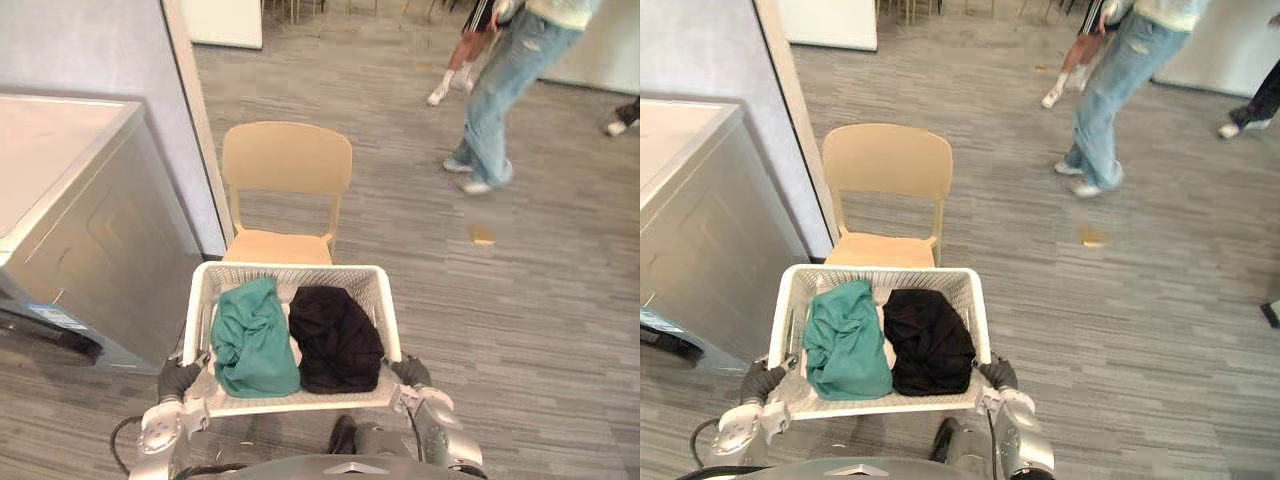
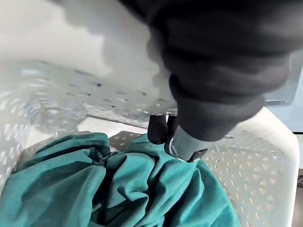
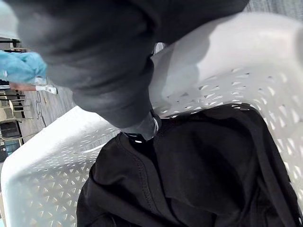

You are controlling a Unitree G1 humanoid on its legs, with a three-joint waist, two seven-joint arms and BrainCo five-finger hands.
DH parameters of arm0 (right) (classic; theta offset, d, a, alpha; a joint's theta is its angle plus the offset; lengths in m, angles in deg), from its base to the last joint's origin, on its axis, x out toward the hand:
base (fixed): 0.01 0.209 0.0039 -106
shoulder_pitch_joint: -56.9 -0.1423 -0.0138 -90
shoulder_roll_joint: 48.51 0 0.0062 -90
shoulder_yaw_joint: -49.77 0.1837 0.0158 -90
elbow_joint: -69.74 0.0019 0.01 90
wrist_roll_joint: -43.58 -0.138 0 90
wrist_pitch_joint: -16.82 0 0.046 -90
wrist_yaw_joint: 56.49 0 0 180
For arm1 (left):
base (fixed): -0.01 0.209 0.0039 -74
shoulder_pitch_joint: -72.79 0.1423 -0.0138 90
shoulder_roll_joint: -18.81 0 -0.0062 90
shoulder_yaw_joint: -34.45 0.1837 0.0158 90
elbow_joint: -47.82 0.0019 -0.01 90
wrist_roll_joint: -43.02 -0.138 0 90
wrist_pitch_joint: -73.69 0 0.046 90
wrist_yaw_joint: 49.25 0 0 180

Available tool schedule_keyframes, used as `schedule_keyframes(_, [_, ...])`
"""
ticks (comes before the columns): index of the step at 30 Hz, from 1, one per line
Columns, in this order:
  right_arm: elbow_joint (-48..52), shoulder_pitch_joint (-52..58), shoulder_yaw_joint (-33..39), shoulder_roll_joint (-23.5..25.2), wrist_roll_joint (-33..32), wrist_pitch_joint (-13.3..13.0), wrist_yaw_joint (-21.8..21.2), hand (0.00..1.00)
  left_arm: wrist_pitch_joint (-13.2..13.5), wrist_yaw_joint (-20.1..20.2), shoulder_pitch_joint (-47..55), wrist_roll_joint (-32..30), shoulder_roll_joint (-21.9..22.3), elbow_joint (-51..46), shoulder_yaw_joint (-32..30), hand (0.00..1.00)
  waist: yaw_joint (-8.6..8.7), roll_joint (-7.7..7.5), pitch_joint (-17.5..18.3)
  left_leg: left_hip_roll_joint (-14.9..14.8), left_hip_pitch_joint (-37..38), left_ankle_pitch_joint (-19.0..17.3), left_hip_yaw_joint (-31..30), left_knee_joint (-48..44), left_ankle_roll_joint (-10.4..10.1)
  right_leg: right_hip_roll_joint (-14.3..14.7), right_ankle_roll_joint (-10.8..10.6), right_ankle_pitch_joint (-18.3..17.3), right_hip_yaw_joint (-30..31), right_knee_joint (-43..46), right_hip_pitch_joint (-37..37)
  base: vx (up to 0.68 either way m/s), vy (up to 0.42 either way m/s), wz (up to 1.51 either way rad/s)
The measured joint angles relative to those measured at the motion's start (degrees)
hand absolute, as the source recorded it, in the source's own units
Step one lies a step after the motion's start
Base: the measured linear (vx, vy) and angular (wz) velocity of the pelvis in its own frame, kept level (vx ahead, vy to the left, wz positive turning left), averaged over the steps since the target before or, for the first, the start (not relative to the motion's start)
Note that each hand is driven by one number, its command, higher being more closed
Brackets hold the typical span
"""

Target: Pick up the laundry basket with both hands and put the clothes into the washing machine.

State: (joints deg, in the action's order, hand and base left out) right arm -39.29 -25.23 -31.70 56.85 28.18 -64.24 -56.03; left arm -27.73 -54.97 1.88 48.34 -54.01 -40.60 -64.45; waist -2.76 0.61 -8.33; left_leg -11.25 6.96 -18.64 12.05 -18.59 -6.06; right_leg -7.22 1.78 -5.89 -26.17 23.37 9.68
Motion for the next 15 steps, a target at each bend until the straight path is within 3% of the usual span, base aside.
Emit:
schedule_keyframes(2, [0.7,0.6,0.0,0.1,-0.1,-0.1,0.0,1.0,0.0,0.2,-0.3,0.0,0.0,-0.2,0.0,1.0,0.33,0.32,-0.1,-1.3,-0.6,0.0,-3.1,-5.4,0.0,1.1,-0.4,-2.3,-1.2,-0.3,-3.0,0.25,-0.122,0.19])
schedule_keyframes(4, [2.1,1.8,-0.2,0.0,-0.1,-0.3,0.0,1.0,0.0,0.7,0.4,0.0,0.2,-0.7,0.1,1.0,0.36,1.15,-0.5,-3.3,-5.1,1.5,-6.2,-19.8,1.6,2.1,-0.9,-4.4,-2.3,-0.7,-7.0,0.2,-0.071,0.29])
schedule_keyframes(6, [3.7,2.7,-0.6,-0.3,-0.2,-0.3,0.0,1.0,0.1,1.0,0.9,0.0,0.4,-1.2,0.1,1.0,-0.58,2.42,-0.5,-5.6,-13.8,9.3,-9.2,-37.6,0.9,3.3,-0.5,-6.5,-2.5,-1.9,-10.3,0.21,-0.024,0.07])
schedule_keyframes(8, [3.1,1.7,-0.6,-0.7,-0.2,-0.2,0.1,1.0,0.2,1.1,0.8,0.1,0.3,-1.2,0.1,1.0,-1.12,3.18,-0.1,-5.6,-18.2,6.6,-9.0,-40.3,1.0,3.4,-0.6,-6.3,-1.6,-4.3,-11.5,0.23,0.049,-0.17])
schedule_keyframes(10, [1.1,-0.3,-1.2,-1.1,-0.2,0.0,0.2,1.0,0.3,1.0,0.7,0.2,-0.1,-1.0,-0.1,1.0,-2.04,2.63,-0.3,-5.7,-20.3,3.8,-8.1,-35.5,1.9,2.7,-1.6,-4.9,0.1,-6.5,-12.2,0.26,0.116,-0.41])
schedule_keyframes(12, [-1.2,-2.6,-1.9,-1.5,-0.2,0.3,0.2,1.0,0.3,0.7,0.7,0.4,-0.1,-0.8,-0.8,1.0,-2.96,1.63,-0.8,-5.9,-20.1,2.8,-8.5,-23.9,1.5,0.2,-4.2,-3.4,2.8,-7.5,-12.6,0.23,0.21,-0.62])
schedule_keyframes(14, [-1.5,-3.5,-2.7,-2.5,-0.3,0.3,0.2,1.0,0.3,0.7,0.4,0.7,0.2,-0.8,-0.8,1.0,-2.23,1.48,-0.9,-6.8,-19.8,4.3,-9.0,-12.4,0.1,-2.3,-6.6,-2.0,3.7,-8.8,-13.7,0.24,0.333,-0.3])
schedule_keyframes(15, [-1.5,-4.2,-2.7,-3.0,-0.3,0.3,0.2,1.0,0.3,0.7,-0.1,0.8,0.4,-0.8,-0.8,1.0,-1.63,1.7,-0.8,-7.4,-19.7,8.1,-8.5,-4.6,0.3,-3.9,-8.3,-1.0,4.0,-8.9,-13.7,0.32,0.54,-0.12])
